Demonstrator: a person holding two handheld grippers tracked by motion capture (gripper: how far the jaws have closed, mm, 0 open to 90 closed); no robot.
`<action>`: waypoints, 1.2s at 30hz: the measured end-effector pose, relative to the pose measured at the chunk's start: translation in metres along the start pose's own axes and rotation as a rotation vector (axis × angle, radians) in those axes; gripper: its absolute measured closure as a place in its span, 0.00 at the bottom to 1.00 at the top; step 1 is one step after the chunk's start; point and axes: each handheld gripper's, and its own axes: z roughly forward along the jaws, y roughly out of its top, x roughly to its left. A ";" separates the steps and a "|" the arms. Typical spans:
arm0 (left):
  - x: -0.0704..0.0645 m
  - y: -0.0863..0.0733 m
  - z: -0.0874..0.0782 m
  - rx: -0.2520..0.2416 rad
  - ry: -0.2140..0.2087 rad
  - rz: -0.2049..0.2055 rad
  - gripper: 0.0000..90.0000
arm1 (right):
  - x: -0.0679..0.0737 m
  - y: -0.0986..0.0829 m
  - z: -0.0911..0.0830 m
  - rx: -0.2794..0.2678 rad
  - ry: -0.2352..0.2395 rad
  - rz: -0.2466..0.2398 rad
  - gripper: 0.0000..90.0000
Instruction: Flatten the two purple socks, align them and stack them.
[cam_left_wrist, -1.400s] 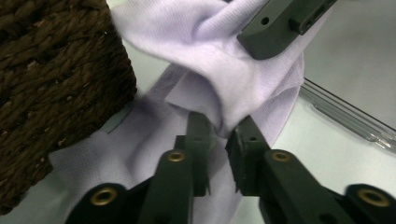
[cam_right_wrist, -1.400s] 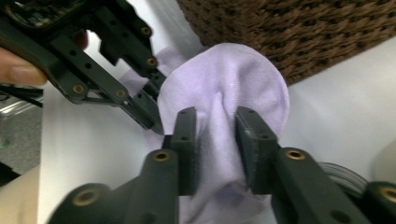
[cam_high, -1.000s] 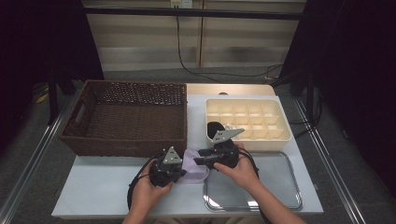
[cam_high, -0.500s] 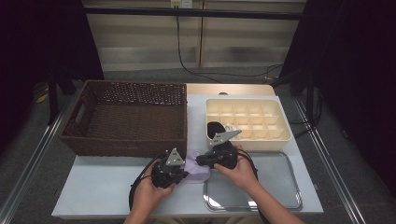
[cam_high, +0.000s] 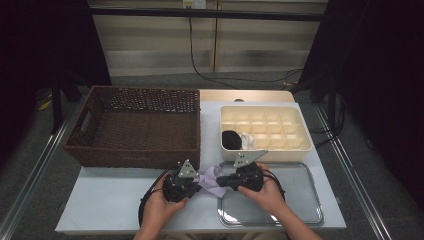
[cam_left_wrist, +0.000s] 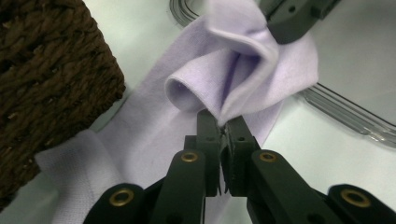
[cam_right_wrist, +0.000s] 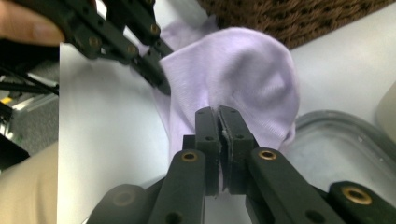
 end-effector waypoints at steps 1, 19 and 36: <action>0.000 0.000 0.000 0.001 -0.003 -0.005 0.96 | 0.000 -0.001 0.000 0.004 -0.001 -0.001 0.97; 0.009 -0.001 -0.007 -0.041 -0.020 -0.081 0.87 | -0.001 -0.018 -0.002 0.023 0.011 0.009 0.98; 0.014 0.012 0.005 -0.043 0.006 -0.034 0.80 | 0.000 -0.017 -0.008 0.039 -0.011 -0.004 0.98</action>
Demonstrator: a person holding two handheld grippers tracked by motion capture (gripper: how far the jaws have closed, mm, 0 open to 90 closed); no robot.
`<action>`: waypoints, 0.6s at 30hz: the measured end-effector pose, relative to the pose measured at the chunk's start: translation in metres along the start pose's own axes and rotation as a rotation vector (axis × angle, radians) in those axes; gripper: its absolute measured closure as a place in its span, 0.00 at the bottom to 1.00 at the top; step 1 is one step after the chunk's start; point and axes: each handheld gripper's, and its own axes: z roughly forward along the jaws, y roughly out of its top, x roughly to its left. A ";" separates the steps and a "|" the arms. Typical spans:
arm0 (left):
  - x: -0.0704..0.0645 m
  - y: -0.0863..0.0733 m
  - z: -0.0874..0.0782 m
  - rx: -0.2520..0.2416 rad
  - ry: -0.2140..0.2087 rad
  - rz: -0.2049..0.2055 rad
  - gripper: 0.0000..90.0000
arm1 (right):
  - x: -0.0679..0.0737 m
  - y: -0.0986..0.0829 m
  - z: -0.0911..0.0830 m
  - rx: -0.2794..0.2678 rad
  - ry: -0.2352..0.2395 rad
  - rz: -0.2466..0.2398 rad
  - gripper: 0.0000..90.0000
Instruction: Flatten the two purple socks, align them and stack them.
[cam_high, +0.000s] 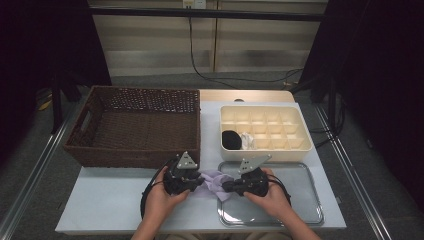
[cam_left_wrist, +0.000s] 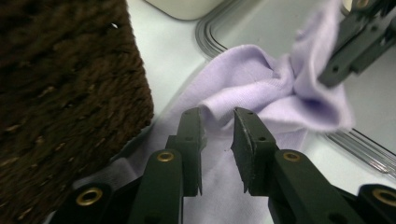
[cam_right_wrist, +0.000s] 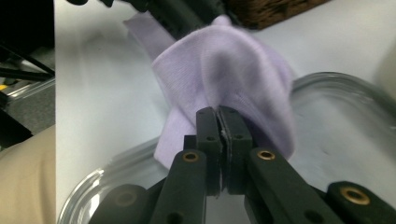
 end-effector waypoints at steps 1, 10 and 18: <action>-0.001 0.001 0.001 0.005 0.002 0.008 0.80 | -0.002 0.000 -0.003 -0.004 -0.008 0.001 0.98; -0.001 0.004 0.006 0.021 0.003 0.034 0.78 | -0.011 -0.007 -0.023 -0.029 -0.046 0.039 0.98; -0.006 0.007 0.010 0.010 -0.037 0.051 0.74 | -0.014 -0.013 -0.023 -0.030 -0.061 0.059 0.98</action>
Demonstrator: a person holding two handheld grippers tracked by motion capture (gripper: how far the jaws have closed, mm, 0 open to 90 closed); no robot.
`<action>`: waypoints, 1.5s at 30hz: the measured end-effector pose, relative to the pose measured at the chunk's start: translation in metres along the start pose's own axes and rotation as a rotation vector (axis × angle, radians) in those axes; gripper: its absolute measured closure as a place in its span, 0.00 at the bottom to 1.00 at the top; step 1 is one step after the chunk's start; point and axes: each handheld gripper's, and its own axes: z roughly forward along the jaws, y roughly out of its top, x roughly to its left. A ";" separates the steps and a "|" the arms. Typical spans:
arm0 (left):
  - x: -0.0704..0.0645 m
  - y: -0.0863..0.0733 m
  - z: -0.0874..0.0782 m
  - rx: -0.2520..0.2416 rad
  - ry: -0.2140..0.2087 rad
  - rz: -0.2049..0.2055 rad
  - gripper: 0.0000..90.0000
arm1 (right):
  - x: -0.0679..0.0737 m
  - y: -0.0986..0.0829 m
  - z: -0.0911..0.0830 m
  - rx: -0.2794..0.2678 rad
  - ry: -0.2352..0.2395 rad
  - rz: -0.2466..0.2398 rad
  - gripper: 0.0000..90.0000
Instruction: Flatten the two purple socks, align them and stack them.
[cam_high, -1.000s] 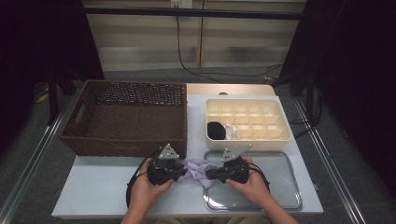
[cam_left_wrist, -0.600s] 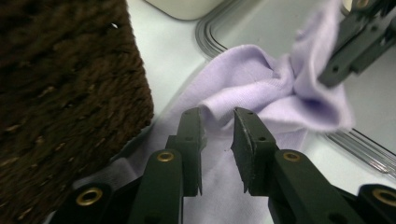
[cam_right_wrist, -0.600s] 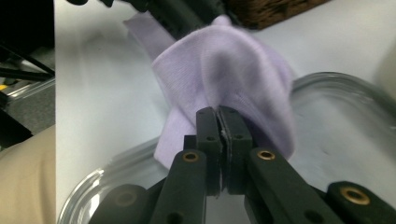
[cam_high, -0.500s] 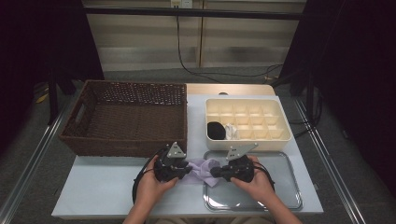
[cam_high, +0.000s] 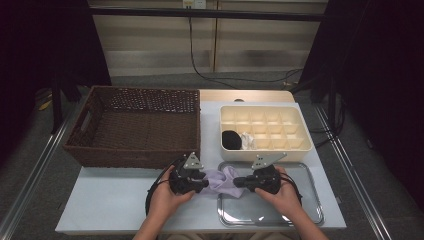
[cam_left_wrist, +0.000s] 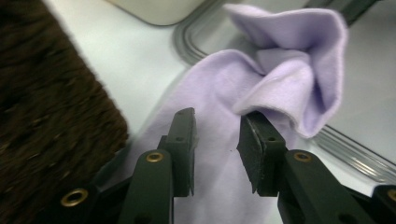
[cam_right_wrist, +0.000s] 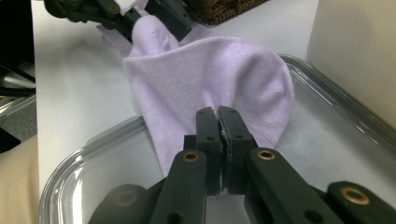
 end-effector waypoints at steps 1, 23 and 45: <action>0.000 0.000 0.000 -0.010 -0.003 0.002 0.74 | 0.000 0.000 0.001 -0.001 0.002 0.001 0.98; 0.004 0.001 -0.014 -0.056 0.028 -0.021 0.99 | 0.002 0.009 0.003 -0.058 -0.003 0.005 0.98; -0.001 -0.014 -0.018 -0.027 0.058 -0.009 0.99 | -0.002 -0.019 -0.010 -0.048 -0.013 0.016 0.90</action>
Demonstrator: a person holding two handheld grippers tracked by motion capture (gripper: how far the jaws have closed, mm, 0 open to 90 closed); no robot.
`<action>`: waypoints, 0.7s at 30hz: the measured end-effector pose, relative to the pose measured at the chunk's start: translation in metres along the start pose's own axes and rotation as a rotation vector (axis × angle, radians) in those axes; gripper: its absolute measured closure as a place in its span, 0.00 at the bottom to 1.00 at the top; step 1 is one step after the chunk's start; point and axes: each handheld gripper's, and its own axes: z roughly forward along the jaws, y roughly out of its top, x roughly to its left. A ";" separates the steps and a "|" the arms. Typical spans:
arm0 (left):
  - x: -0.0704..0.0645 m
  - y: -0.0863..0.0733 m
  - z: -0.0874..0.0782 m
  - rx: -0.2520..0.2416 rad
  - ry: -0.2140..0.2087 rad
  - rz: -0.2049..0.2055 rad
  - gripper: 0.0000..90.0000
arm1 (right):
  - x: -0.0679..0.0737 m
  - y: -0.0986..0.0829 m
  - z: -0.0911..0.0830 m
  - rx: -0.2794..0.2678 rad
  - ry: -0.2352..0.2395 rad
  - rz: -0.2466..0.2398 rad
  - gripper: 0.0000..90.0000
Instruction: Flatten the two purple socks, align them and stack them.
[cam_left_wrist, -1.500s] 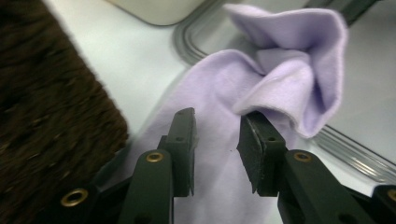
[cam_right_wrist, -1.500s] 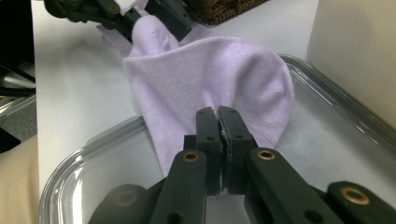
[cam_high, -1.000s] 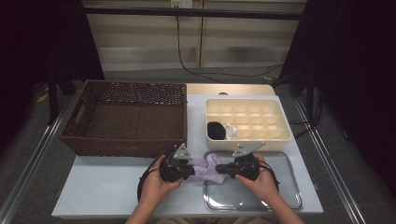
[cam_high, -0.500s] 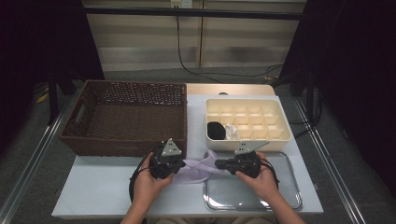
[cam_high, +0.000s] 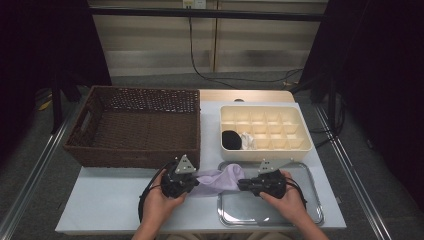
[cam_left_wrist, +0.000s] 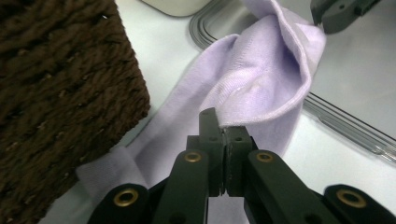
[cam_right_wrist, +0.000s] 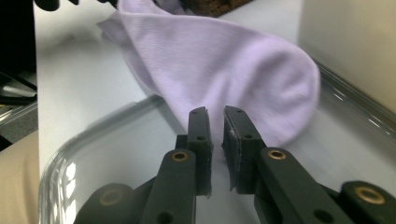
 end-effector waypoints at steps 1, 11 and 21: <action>-0.001 0.000 0.000 0.000 -0.005 -0.001 0.99 | -0.002 -0.002 -0.002 -0.001 -0.007 0.001 0.90; -0.003 -0.002 0.005 0.049 -0.003 0.035 0.99 | -0.025 0.011 -0.002 -0.031 -0.091 0.062 0.78; -0.007 -0.004 0.009 0.077 -0.018 0.044 0.99 | -0.034 0.015 0.014 0.017 -0.084 0.082 0.93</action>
